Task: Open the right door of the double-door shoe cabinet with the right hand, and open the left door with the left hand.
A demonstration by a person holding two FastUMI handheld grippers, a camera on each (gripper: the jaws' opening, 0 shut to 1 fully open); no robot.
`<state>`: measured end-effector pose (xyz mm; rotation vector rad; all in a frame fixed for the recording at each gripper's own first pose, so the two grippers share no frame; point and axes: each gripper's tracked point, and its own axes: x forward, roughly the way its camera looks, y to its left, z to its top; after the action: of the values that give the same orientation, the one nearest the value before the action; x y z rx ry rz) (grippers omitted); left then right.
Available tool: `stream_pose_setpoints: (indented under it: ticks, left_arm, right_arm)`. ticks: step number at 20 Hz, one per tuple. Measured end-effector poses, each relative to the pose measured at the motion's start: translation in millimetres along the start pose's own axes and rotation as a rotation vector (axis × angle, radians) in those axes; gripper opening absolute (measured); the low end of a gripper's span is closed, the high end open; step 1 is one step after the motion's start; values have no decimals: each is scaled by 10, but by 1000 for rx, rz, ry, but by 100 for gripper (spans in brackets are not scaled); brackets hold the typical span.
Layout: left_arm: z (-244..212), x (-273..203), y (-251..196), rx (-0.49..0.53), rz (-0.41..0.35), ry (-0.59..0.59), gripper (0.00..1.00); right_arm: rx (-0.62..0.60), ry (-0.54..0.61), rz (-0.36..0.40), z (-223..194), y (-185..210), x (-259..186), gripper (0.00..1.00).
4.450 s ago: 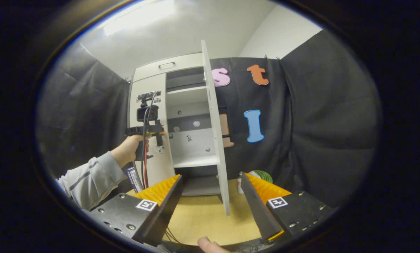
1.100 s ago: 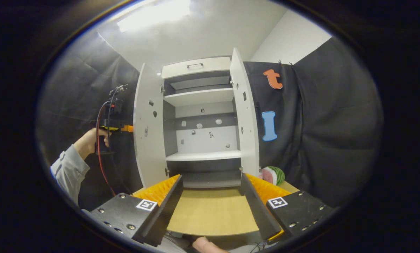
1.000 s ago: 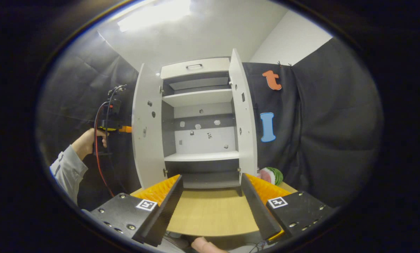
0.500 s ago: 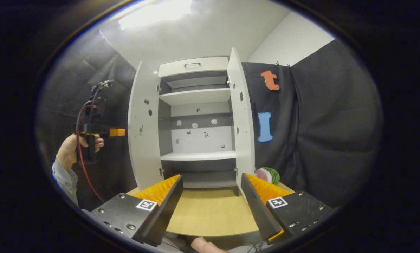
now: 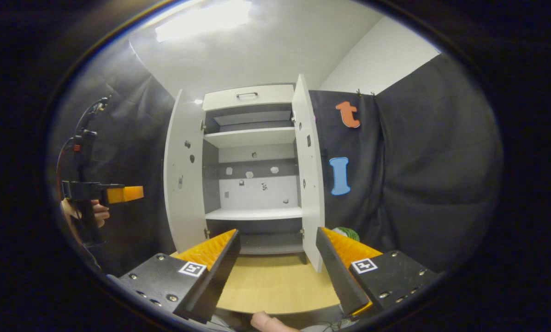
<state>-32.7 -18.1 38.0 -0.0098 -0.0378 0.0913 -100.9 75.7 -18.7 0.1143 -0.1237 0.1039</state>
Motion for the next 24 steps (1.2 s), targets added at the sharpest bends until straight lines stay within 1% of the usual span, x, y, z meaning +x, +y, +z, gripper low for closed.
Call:
stream_pose_setpoints:
  ticks: [1, 2, 3, 4, 6, 9, 11, 12, 13, 14, 17, 18, 20, 24]
  left_arm:
    - [-21, -102, -59, -5, -1, -7, 96]
    - [-40, -190, -133, -11, -10, -14, 96]
    - [-84, -276, -200, -13, -12, -17, 96]
    - [-134, -351, -250, -5, -13, -21, 96]
    - [-285, -519, -345, 10, -13, -14, 95]
    - [-524, -674, -493, -7, -21, -3, 95]
    - [-617, -696, -571, -8, -33, 6, 96]
    - [-645, -683, -569, 12, -30, 11, 94]
    - [-703, -672, -549, 23, -23, 24, 94]
    - [-705, -656, -565, 24, -30, 26, 96]
    - [-727, -621, -590, 2, -41, 41, 94]
    - [-710, -609, -561, 7, -33, 39, 96]
    - [-703, -598, -523, 8, -21, 36, 96]
    - [-713, -613, -573, -2, -41, 34, 95]
  right_arm:
    - [-6, -3, -2, 5, -11, -22, 94]
    - [-13, -6, -1, 13, -26, -54, 94]
    - [-21, -8, -2, 9, -40, -67, 99]
    - [-29, -10, -3, 6, -59, -93, 100]
    - [-39, -13, 1, -9, -65, -132, 99]
    - [-55, -4, 14, -95, -58, -156, 98]
    - [-64, 8, 15, -166, -73, -162, 100]
    - [-66, 14, 16, -189, -75, -162, 98]
    - [-66, 19, 19, -208, -76, -149, 98]
    - [-62, 20, 20, -223, -73, -150, 98]
    - [-46, 23, 20, -247, -85, -129, 99]
    - [-43, 26, 17, -253, -95, -130, 99]
    - [-45, 27, 17, -262, -88, -123, 99]
    - [-52, 19, 36, -248, -18, -142, 99]
